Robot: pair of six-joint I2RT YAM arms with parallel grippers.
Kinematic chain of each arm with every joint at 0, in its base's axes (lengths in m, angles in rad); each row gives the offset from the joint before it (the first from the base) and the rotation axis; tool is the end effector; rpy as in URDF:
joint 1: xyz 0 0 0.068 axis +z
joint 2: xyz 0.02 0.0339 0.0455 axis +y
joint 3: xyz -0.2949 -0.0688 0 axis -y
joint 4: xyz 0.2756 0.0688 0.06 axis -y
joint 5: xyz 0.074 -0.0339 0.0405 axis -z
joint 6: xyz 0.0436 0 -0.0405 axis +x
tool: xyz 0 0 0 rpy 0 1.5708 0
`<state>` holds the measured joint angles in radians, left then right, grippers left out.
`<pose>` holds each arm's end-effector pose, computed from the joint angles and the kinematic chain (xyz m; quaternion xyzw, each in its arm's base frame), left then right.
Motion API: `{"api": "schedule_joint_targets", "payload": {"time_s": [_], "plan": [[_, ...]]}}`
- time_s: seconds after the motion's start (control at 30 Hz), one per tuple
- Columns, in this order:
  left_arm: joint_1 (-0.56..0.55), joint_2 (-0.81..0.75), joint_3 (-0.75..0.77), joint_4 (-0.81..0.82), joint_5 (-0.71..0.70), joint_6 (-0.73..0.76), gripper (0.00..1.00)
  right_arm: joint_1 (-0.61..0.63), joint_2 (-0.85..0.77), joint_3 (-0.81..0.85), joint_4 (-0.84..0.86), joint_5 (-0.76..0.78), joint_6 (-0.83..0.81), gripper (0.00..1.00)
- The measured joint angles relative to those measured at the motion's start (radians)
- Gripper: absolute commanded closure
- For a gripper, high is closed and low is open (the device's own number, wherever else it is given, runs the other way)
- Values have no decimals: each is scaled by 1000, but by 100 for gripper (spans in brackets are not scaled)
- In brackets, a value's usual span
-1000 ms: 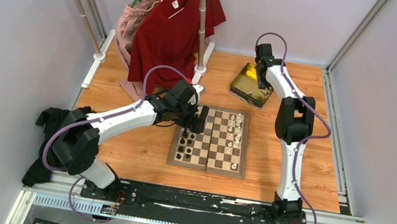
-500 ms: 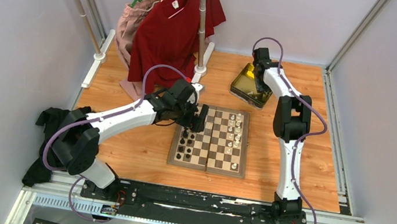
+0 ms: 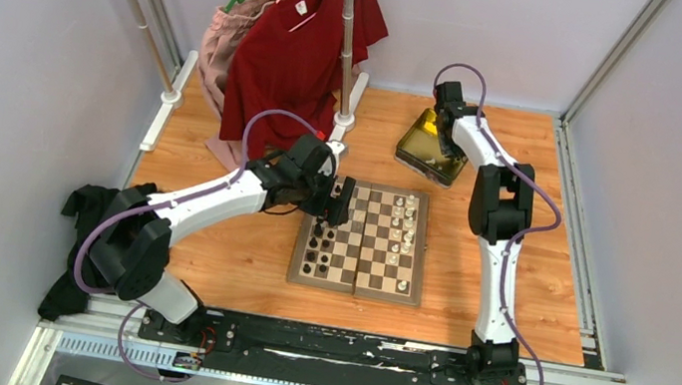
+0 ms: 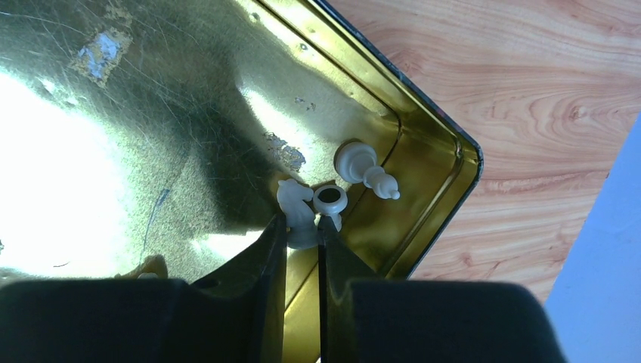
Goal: Set up the chess pieces on the board
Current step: Pick up the chess piece from the storage box.
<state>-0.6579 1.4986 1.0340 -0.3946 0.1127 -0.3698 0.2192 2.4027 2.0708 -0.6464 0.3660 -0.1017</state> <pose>0.2729 -0.2170 0.2489 0.1538 0.9234 -0.2169 0.2769 0.5716 0.1114 0.1839 -0.0978 0.9369 -0.1569 0.2968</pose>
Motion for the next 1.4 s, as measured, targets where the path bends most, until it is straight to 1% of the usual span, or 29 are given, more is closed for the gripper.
{"api": "schedule_joint_targets", "payload": {"time_s": [0.17, 0.47, 0.83, 0.97, 1.07, 1.33, 1.4], "plan": [[2, -1, -1, 0, 0, 5, 2, 0, -6, -7, 5, -2, 0, 100], [13, -39, -2, -3, 0, 19, 2, 7, -58, -63, -2, -54, 12, 100], [15, -98, -23, -3, 0, 18, 2, 16, -194, -124, 5, -116, 35, 100], [18, -114, -25, -3, 2, 13, 2, 22, -277, -182, 9, -174, 50, 100], [23, -122, -25, 0, 18, -3, 2, 28, -369, -256, 16, -241, 63, 100], [35, -123, -7, 22, 92, -82, 2, 74, -688, -519, 82, -506, 102, 100], [39, -120, 11, 32, 113, -105, 2, 93, -745, -573, 95, -558, 111, 100]]}}
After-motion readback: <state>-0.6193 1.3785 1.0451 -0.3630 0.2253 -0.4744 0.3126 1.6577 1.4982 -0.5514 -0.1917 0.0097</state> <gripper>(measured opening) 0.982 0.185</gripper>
